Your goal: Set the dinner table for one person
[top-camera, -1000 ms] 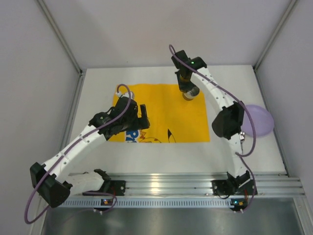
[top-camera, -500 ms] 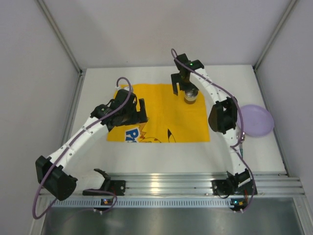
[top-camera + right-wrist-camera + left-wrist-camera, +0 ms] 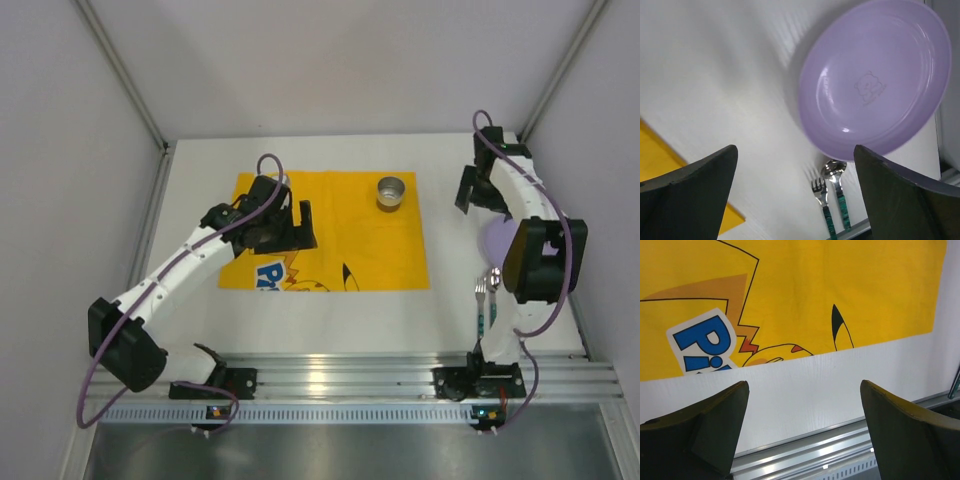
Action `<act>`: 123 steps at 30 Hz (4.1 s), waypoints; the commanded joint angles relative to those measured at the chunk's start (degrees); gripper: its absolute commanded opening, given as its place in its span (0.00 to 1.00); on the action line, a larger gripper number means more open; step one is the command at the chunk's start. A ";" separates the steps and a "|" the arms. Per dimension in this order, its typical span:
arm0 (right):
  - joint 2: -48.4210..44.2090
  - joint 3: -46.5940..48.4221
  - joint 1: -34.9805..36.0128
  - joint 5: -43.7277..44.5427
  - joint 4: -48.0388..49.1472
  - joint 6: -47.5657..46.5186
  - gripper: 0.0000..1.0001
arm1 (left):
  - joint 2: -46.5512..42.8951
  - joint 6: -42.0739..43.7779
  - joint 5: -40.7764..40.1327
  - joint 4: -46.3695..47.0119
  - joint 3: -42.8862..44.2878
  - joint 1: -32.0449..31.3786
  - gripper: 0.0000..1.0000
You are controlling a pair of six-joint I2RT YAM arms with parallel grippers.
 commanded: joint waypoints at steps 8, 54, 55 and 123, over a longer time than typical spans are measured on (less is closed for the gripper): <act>9.11 -6.04 -6.13 -3.80 6.23 1.05 0.98 | -8.74 -4.69 -2.01 -2.11 -3.10 -1.18 0.98; 5.41 34.10 51.95 -3.60 1.13 -0.62 0.00 | -33.34 -15.24 -32.94 -16.26 -2.49 -1.26 0.98; 7.26 38.74 52.57 -5.79 1.13 -0.53 0.00 | -34.57 -15.77 -33.56 -17.05 -2.32 -1.18 0.98; -25.87 -49.64 -18.79 -27.08 5.26 8.17 0.69 | -28.60 -7.68 -13.61 1.75 -19.36 -1.18 0.98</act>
